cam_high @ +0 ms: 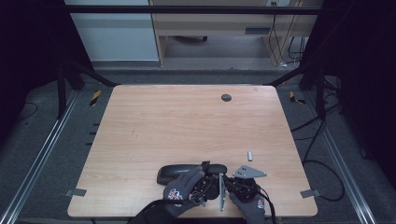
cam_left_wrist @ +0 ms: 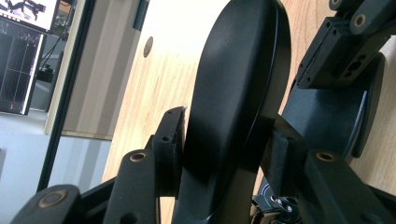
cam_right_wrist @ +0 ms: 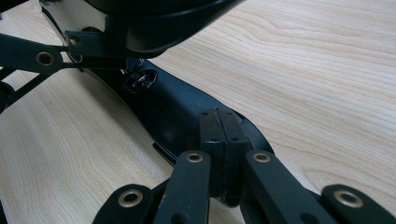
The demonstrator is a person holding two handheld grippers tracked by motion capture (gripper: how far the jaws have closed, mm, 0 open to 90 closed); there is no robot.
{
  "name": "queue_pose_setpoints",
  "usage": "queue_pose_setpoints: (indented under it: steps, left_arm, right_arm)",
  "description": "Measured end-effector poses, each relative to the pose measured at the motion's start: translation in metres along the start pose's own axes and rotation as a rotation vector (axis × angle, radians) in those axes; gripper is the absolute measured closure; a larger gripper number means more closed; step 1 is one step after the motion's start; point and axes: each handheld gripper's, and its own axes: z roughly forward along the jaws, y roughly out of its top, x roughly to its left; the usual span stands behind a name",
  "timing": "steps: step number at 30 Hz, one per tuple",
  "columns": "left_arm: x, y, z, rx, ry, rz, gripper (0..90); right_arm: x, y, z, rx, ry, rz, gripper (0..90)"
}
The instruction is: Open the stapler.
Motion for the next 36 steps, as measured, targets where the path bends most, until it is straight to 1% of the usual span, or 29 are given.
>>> queue_pose_setpoints:
  steps: [3,6,7,10,11,12,13,14,17,19,20,21,24,27,29,30,33,36]
  left_arm:
    - [0.001,0.0,-0.001,-0.001,0.003,-0.005,54.9]
    - [0.003,-0.001,-0.002,-0.011,0.003,-0.023,54.9]
    - [0.004,-0.001,-0.003,-0.009,0.002,-0.021,55.0]
    - [0.008,-0.003,-0.006,-0.019,0.003,-0.045,55.0]
    - [0.009,-0.003,-0.007,-0.026,0.003,-0.052,55.1]
    - [0.01,-0.003,-0.008,-0.023,0.002,-0.053,55.1]
    - [0.012,-0.004,-0.008,-0.031,0.003,-0.062,55.1]
    - [0.013,-0.005,-0.01,-0.041,0.002,-0.08,55.2]
    - [0.015,-0.005,-0.011,-0.033,-0.002,-0.083,55.3]
    - [0.016,-0.006,-0.012,-0.043,-0.001,-0.099,55.3]
    - [0.018,-0.006,-0.013,-0.041,-0.001,-0.098,55.3]
    - [0.018,-0.006,-0.013,-0.046,-0.001,-0.109,55.3]
    - [0.021,-0.008,-0.016,-0.052,0.003,-0.123,55.5]
    - [0.024,-0.009,-0.018,-0.065,-0.002,-0.151,55.6]
    - [0.027,-0.011,-0.02,-0.068,-0.003,-0.161,55.7]
    - [0.028,-0.011,-0.021,-0.077,-0.001,-0.174,55.8]
    - [0.032,-0.014,-0.023,-0.084,0.005,-0.182,55.9]
    - [0.034,-0.016,-0.025,-0.093,0.001,-0.203,56.1]
  right_arm:
    - [0.0,0.0,0.0,-0.004,0.003,0.009,90.0]
    - [0.0,0.0,0.0,-0.004,0.003,0.016,90.0]
    - [0.0,0.0,0.0,-0.003,0.003,0.018,90.0]
    - [0.0,0.0,0.0,-0.003,0.002,0.02,90.0]
    - [0.0,0.0,0.0,-0.003,0.002,0.021,90.0]
    - [0.0,0.0,0.0,-0.004,0.001,0.02,90.0]
    - [0.0,0.0,0.0,-0.004,0.001,0.019,90.0]
    - [0.0,-0.001,0.0,-0.005,0.001,0.02,90.0]
    - [0.0,-0.001,0.0,-0.004,0.001,0.024,90.0]
    - [0.0,-0.001,0.0,-0.005,0.0,0.023,90.0]
    - [0.0,-0.001,0.0,-0.006,-0.001,0.023,90.0]
    - [0.0,-0.001,0.0,-0.007,-0.002,0.025,90.0]
    - [-0.001,-0.001,0.0,-0.01,0.0,0.026,90.0]
    - [-0.001,-0.001,0.0,-0.009,0.0,0.027,90.0]
    - [0.0,-0.001,0.0,-0.008,-0.001,0.021,90.0]
    - [0.0,-0.001,0.0,-0.007,-0.003,0.019,90.0]
    - [0.0,-0.001,0.0,-0.008,-0.002,0.02,90.0]
    - [0.0,-0.001,0.0,-0.011,0.002,0.026,90.0]
